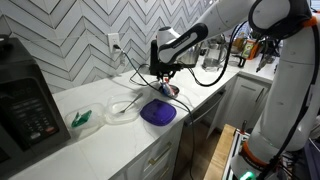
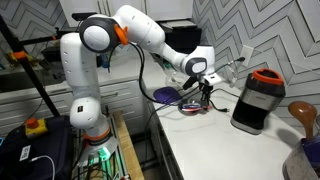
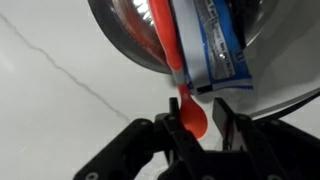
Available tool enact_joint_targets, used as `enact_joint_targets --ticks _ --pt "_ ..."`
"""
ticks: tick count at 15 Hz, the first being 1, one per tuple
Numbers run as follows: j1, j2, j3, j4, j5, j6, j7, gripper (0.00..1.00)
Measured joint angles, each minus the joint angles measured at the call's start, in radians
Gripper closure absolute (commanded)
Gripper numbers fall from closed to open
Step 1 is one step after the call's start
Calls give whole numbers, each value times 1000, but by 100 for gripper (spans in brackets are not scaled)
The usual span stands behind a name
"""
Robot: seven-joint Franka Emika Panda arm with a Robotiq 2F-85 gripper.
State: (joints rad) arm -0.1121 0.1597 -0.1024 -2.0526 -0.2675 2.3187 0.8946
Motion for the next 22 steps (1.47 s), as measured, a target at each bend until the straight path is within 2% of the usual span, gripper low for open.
enact_joint_targets --ticks 1,3,4,8,14,17,21,22 --pt "5 3 -4 2 -7 0 3 97" --pt "15 7 -12 5 -21 0 7 94" --pt "20 6 -15 7 -29 0 9 96" --pt "33 -26 -22 14 -83 -4 26 95" --pt "36 -216 -15 0 -230 -55 64 95" --pt "44 -345 49 -33 -219 -56 109 95" --pt "94 -434 217 -59 -168 -100 269 95" --pt "108 -434 260 -59 -160 -110 325 78"
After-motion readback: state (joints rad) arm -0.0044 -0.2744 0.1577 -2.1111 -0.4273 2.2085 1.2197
